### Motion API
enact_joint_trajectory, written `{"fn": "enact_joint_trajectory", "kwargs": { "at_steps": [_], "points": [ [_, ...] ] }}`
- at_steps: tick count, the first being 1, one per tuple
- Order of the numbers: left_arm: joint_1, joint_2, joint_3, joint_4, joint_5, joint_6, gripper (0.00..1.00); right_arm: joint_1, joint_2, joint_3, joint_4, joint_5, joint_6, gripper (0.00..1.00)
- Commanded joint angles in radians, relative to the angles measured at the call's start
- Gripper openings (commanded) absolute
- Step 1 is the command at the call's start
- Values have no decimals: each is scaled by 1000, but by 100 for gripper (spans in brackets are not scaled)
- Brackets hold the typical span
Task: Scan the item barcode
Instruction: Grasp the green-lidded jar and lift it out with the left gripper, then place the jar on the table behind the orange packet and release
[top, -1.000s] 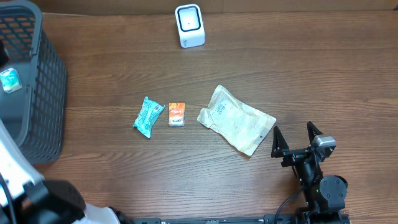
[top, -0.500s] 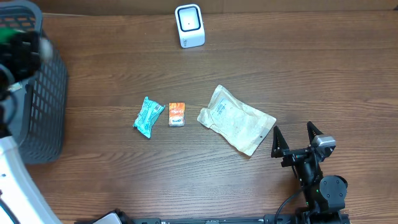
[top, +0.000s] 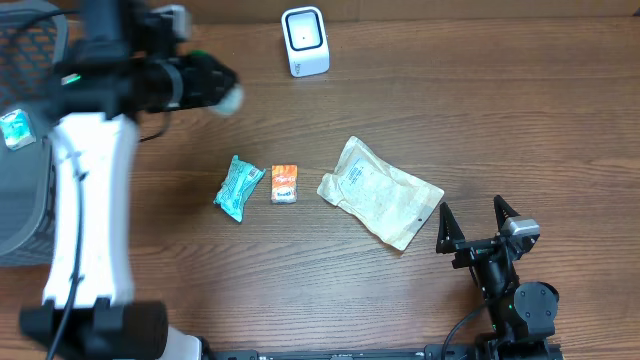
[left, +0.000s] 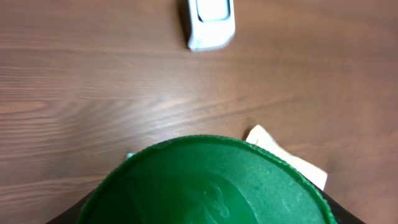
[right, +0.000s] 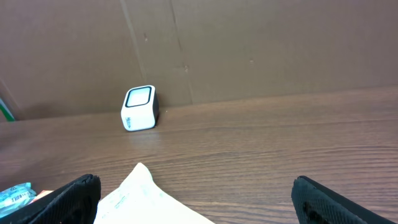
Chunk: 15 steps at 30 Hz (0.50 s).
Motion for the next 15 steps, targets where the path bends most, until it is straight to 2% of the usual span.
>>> {"fn": "enact_joint_trajectory", "kwargs": {
  "at_steps": [1, 9, 15],
  "points": [
    [-89, 77, 8, 25, -56, 1, 38, -3, -11, -11, 4, -2, -5, 100],
    [-234, 286, 8, 147, -77, -5, 37, -3, -11, -11, 4, -2, -4, 100],
    [-313, 418, 8, 211, -196, -10, 36, -3, -11, -11, 4, -2, -5, 100]
  ]
}}
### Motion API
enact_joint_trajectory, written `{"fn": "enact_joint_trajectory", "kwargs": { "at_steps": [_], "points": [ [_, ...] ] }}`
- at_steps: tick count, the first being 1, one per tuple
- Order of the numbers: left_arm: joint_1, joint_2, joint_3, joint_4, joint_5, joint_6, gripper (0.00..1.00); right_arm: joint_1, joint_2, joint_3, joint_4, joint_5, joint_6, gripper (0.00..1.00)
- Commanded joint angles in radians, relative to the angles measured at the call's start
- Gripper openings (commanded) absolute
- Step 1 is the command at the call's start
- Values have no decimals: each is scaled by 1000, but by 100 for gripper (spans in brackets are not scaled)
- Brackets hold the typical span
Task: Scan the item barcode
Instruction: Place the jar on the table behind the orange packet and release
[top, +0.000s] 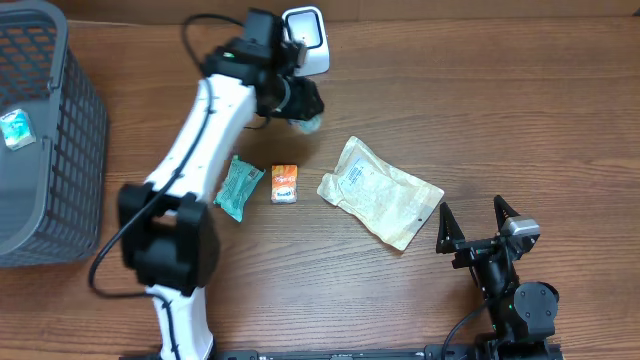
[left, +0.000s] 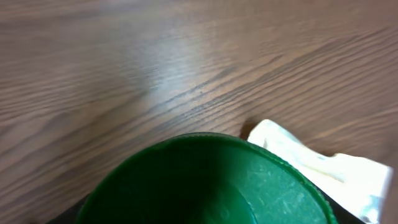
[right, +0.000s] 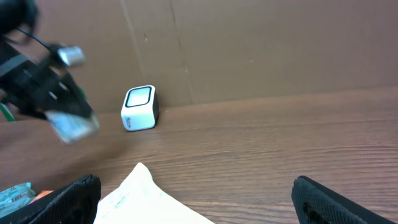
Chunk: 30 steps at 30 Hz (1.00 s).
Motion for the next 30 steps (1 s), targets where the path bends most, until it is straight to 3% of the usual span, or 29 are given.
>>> {"fn": "enact_joint_trajectory", "kwargs": {
  "at_steps": [1, 14, 22, 30],
  "points": [
    [-40, 63, 8, 22, -108, -10, 37, -3, -11, -11, 4, -2, -4, 100],
    [-110, 182, 8, 37, -206, -10, 40, -3, -11, -11, 4, -2, -4, 100],
    [-112, 181, 9, -27, -182, -8, 59, -3, -11, -11, 4, -2, -4, 100],
    [-105, 162, 98, -125, -182, 3, 71, -3, -11, -11, 4, -2, -4, 100]
  ]
}}
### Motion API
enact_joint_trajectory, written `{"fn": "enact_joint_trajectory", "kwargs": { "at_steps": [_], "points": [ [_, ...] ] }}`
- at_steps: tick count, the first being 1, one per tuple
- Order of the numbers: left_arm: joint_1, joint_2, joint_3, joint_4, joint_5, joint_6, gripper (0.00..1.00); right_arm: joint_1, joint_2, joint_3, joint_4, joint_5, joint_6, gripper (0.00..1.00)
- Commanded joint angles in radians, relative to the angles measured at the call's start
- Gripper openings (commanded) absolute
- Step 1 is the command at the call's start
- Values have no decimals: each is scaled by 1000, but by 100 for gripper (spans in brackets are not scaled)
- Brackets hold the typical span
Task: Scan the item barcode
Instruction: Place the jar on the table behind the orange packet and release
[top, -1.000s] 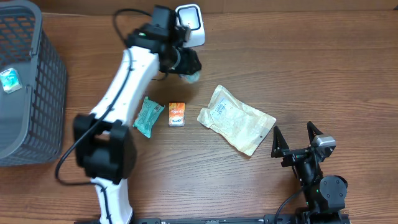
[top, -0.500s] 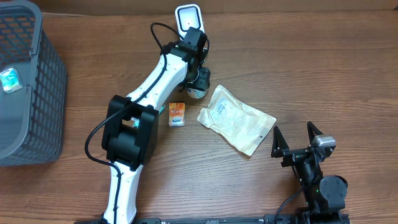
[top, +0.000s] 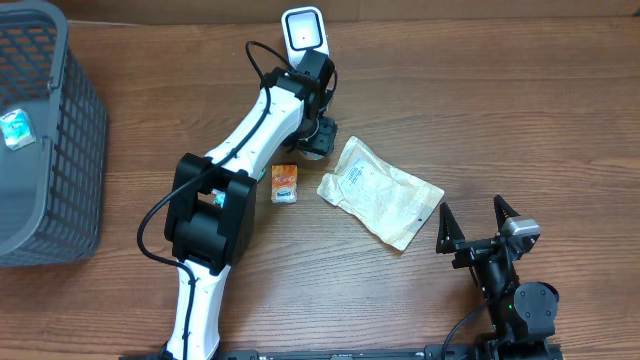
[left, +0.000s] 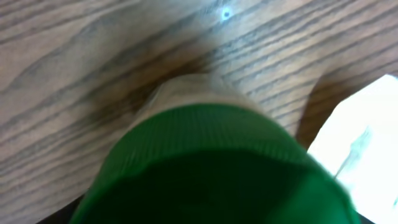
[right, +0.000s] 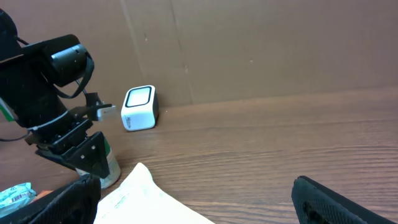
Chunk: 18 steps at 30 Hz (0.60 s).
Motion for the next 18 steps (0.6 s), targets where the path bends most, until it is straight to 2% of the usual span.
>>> {"fn": "enact_joint_trajectory", "kwargs": {
  "at_steps": [1, 5, 11, 18],
  "points": [
    [0, -18, 107, -32, -2, 6, 73, -3, -11, -11, 4, -2, -4, 100],
    [0, -32, 277, -108, 0, 25, 76, -3, -11, -11, 4, -2, -4, 100],
    [29, -70, 566, -239, -3, 28, 76, -3, -11, -11, 4, -2, -4, 100],
    [162, -152, 813, -402, -6, 27, 76, -3, -11, -11, 4, -2, -4, 100]
  ]
}}
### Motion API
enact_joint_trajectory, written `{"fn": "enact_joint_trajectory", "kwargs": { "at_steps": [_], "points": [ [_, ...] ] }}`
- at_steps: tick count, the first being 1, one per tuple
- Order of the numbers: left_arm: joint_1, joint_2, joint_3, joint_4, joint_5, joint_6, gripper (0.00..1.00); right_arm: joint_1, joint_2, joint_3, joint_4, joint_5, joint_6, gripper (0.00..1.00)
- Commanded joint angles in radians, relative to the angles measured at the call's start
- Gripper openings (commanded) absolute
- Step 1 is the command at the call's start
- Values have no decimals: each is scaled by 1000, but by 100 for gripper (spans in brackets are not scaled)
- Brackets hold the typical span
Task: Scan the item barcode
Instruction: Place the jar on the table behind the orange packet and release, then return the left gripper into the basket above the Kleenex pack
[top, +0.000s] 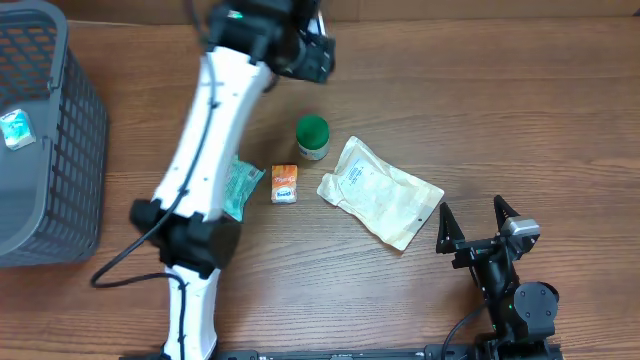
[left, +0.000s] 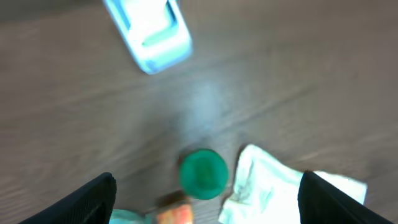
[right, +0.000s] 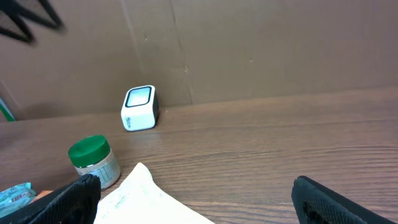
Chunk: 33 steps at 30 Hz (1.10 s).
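A small jar with a green lid (top: 312, 137) stands upright on the table, just left of the white pouch (top: 380, 190). It also shows in the wrist views: jar (left: 203, 174), jar (right: 94, 162). My left gripper (top: 308, 52) hangs open high above it, nothing between its fingers (left: 87, 200). The white scanner (left: 148, 34) sits at the back of the table and is covered by the arm in the overhead view. My right gripper (top: 478, 225) rests open at the front right, its fingers (right: 320, 193) empty.
An orange packet (top: 285, 184) and a teal packet (top: 240, 188) lie left of the pouch, the teal one partly under the left arm. A grey mesh basket (top: 40, 150) stands at the left edge. A brown wall runs behind the scanner (right: 139, 107).
My left gripper was shut on the green-lidded jar, down at the table by the pouch. Now it is open and well above, and the jar stands alone. The right arm has not moved.
My left gripper held the jar up at the left, near the basket. Then it held the jar close in front of the scanner. Then the jar was down on the table beside the pouch, still gripped. Now it stands free there.
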Motion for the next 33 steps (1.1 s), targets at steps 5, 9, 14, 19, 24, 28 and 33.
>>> {"fn": "enact_joint_trajectory", "kwargs": {
  "at_steps": [5, 9, 14, 19, 24, 28, 33],
  "points": [
    [229, -189, 93, -110, -150, -22, 83, -2, -11, -11, 4, -2, -4, 100],
    [362, -260, 93, -171, -274, -43, 85, -2, -11, -11, 4, -2, -4, 100],
    [574, -292, 93, -181, -287, -142, 86, -2, -11, -11, 4, -2, -4, 100],
    [785, -261, 76, -180, -271, -217, 86, -2, -11, -11, 4, -2, -3, 100],
    [904, -188, 41, -175, -221, -211, 85, -2, -11, -11, 4, -2, -4, 100],
    [940, -111, 13, -143, -200, -152, 83, -2, -11, -11, 4, -2, -4, 100],
    [949, -2, 12, -91, -184, -61, 83, -2, -11, -11, 4, -2, -4, 100]
  ]
}}
